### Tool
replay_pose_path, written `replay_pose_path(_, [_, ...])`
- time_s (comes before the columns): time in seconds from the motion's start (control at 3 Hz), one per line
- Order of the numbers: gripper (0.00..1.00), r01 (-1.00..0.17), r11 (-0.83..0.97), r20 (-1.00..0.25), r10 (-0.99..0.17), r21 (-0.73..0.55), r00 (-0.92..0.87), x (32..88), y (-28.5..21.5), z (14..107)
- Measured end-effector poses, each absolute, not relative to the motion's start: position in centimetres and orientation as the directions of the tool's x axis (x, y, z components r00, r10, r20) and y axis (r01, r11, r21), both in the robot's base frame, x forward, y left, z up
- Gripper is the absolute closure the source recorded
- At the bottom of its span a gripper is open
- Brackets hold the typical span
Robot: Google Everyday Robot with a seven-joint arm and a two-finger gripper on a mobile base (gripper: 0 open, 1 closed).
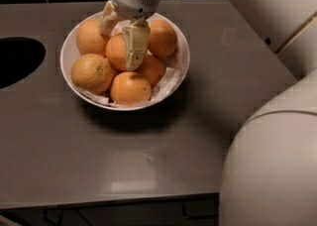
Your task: Pick orange from white bowl
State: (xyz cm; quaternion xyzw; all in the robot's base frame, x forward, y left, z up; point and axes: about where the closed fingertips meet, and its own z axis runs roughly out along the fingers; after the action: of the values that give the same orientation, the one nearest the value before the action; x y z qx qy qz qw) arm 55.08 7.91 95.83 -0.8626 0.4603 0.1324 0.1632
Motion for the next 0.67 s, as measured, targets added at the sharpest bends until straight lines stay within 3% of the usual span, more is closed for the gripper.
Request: replay_pose_path(0.67, [0.24, -0.837, -0.524, -0.384, -0.748, -0.158, 0.541, 54.82, 7.92, 95.76])
